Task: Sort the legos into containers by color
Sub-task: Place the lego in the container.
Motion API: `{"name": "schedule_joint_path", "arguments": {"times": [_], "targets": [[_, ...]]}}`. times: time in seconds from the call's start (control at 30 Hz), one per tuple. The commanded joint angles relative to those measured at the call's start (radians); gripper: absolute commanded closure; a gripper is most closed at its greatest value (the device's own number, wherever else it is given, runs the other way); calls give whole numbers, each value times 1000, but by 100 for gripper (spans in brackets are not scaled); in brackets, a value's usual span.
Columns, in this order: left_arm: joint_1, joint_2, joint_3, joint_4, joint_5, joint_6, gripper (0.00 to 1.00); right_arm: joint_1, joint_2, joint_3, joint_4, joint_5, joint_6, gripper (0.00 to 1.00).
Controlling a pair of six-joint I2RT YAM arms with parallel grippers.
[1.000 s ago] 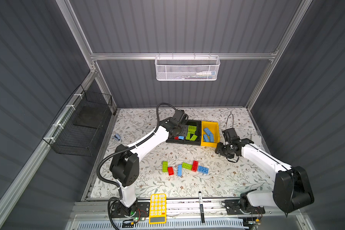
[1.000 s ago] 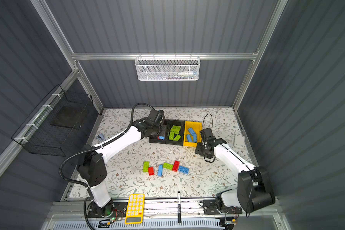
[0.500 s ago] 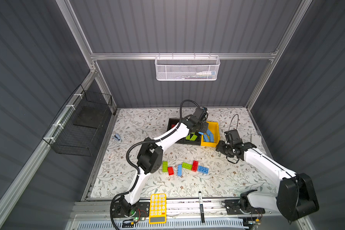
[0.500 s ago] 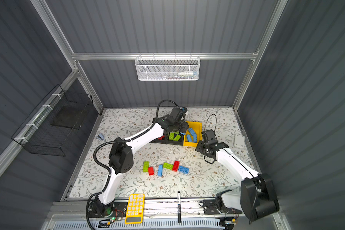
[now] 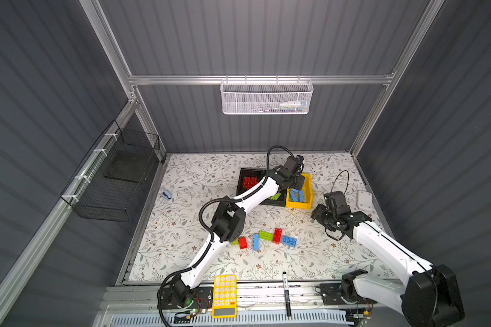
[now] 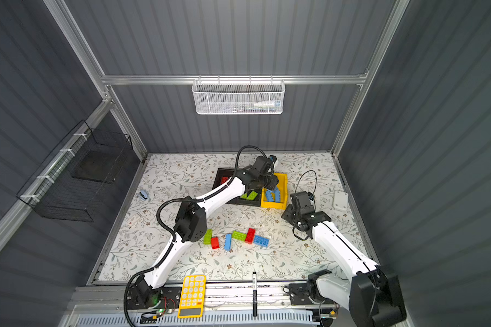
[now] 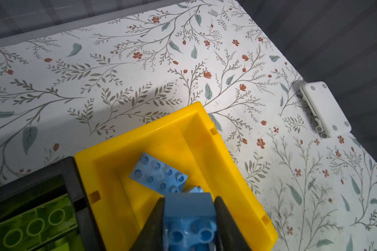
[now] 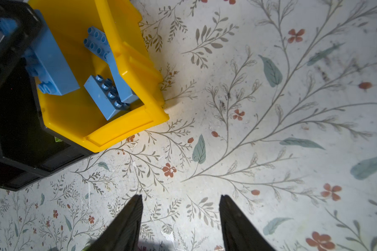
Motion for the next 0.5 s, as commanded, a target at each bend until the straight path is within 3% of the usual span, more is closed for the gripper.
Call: {"name": "schedule_joint_path", "arguments": {"times": [0.0, 0.3, 0.47], "targets": [[-3, 25, 39, 0, 9, 10, 78, -1, -37, -8, -40, 24, 2, 40], [-3, -22, 16, 21, -14, 12, 38, 1, 82, 12, -65, -75, -152, 37], [6, -100, -30, 34, -57, 34, 33, 11, 105, 46, -93, -94, -229, 36]]}}
